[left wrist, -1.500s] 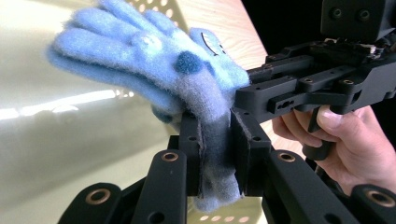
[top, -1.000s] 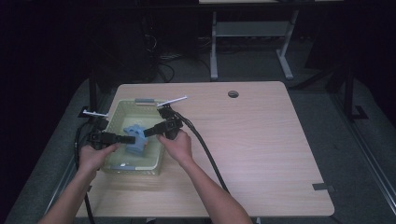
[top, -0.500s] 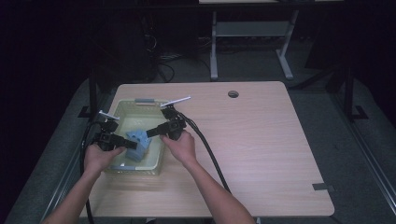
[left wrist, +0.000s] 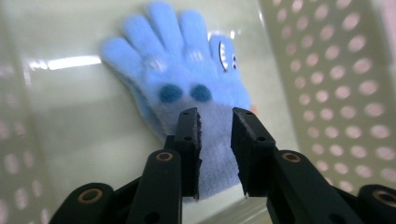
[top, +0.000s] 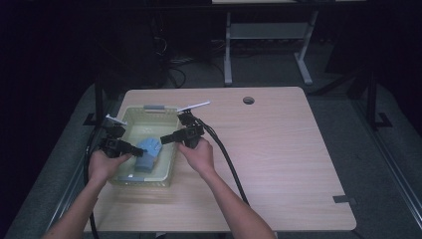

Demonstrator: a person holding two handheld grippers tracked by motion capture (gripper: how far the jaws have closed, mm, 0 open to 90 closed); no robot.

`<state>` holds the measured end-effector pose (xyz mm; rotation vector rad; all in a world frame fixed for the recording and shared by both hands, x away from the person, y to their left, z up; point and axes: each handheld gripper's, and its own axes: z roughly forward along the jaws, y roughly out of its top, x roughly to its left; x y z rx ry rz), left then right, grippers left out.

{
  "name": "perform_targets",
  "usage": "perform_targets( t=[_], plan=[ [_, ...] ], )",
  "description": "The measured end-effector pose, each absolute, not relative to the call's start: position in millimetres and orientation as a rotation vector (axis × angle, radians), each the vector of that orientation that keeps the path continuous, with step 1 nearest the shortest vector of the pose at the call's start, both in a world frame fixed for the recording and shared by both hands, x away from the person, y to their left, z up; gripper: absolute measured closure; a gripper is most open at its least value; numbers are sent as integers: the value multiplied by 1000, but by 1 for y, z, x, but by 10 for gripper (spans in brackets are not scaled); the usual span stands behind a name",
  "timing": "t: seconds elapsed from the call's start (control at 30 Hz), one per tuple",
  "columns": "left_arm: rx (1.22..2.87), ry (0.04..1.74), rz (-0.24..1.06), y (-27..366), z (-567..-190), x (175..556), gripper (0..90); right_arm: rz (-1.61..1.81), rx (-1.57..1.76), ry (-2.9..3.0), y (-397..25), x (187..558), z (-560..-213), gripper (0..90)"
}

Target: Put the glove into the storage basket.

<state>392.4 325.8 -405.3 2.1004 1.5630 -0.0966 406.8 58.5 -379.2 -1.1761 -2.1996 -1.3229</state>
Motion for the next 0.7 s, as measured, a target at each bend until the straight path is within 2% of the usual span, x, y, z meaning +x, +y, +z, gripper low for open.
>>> perform_targets(
  t=[0.13,0.33,0.7],
  plan=[
    [2169,1597,-69,320,-414,397,733,-1325,-1184,-2200,54,406,-379,750],
    [2196,1597,-106,319,-418,400,707,-1323,-1195,-2196,47,406,-380,748],
    [2019,1523,-114,331,-398,395,604,-1341,-1206,-2188,33,408,-379,713]
  ],
)
